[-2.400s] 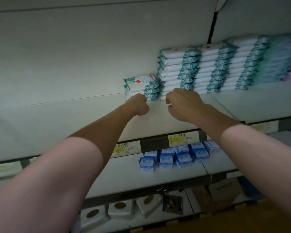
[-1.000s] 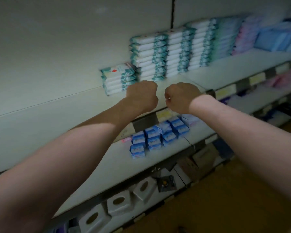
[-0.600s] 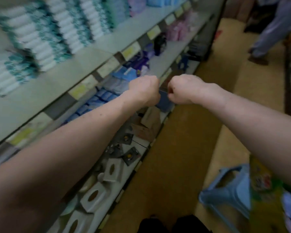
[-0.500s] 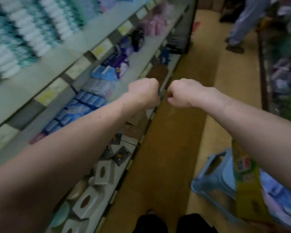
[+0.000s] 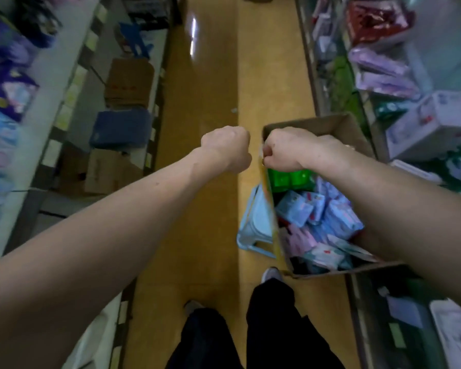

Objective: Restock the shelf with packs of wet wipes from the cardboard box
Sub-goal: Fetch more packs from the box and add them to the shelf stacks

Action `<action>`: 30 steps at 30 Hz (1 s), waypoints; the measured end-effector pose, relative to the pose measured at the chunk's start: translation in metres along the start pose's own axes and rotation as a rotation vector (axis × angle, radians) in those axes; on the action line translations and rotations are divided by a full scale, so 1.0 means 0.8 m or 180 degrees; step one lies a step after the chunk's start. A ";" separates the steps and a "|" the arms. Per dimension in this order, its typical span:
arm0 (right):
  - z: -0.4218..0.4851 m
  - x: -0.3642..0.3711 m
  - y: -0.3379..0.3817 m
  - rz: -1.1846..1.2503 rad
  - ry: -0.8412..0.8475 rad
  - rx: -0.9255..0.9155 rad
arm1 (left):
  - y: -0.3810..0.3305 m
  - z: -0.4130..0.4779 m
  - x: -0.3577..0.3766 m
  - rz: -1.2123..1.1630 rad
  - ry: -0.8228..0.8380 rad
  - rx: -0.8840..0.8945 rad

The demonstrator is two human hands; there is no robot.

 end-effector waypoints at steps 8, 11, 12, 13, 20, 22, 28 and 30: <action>0.029 0.072 -0.205 0.0286 0.0411 0.0503 | -0.127 0.094 0.072 -0.0071 0.0721 0.0094; 0.040 0.101 -0.257 0.0443 0.0634 0.0712 | -0.148 0.116 0.103 -0.0082 0.0896 0.0109; 0.044 0.111 -0.271 0.0483 0.0659 0.0777 | -0.154 0.123 0.114 -0.0087 0.0959 0.0122; 0.048 0.120 -0.283 0.0545 0.0665 0.0806 | -0.158 0.130 0.124 -0.0091 0.1018 0.0126; 0.110 0.141 -0.312 0.0520 0.0254 0.0675 | -0.188 0.177 0.163 -0.0727 0.1228 0.0163; 0.140 0.134 -0.310 0.0384 0.0022 0.0548 | -0.197 0.188 0.170 -0.1035 0.1291 0.0164; 0.212 0.142 -0.308 -0.0129 0.0089 0.0490 | -0.206 0.208 0.196 -0.2302 0.1675 -0.0101; 0.229 0.154 -0.309 -0.0259 0.0123 0.0549 | -0.202 0.211 0.206 -0.2534 0.1775 -0.0207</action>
Point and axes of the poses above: each hand's wrist, its own z-axis towards the middle knuckle, its own x-axis out of the palm, y = z × x, the point moved 7 cm from there along z, towards the middle knuckle, and after that the axes turned 9 degrees about y, right-handed, at the moved point
